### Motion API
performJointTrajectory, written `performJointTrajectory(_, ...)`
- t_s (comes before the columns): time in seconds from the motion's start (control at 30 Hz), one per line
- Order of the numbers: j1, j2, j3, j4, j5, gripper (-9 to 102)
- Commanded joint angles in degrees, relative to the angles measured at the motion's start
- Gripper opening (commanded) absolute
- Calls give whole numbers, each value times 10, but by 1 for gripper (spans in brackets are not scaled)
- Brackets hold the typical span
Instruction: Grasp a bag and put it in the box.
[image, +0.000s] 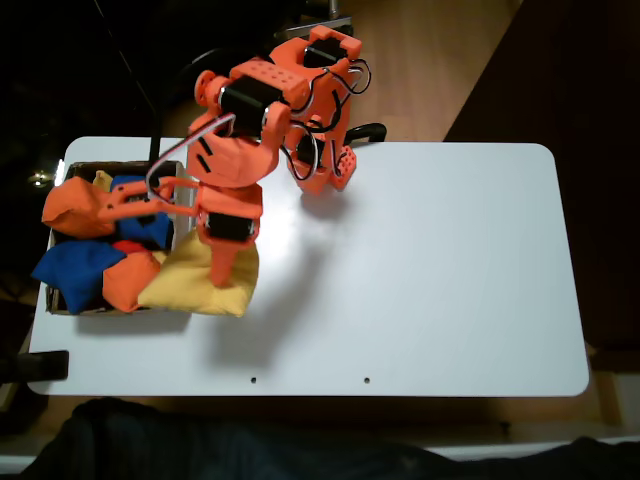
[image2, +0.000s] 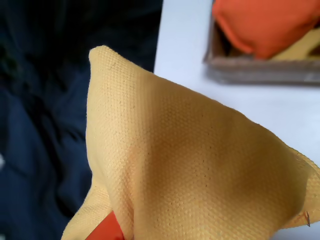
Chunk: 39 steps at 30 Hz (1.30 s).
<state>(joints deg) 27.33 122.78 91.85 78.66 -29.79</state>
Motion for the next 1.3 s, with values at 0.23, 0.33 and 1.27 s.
performJointTrajectory(0.23, 91, 63, -16, -4, 9, 0)
performJointTrajectory(0.33, 120, 63, -16, -11, 13, 0)
performJointTrajectory(1.27, 322, -43, -18, -104, 18, 0)
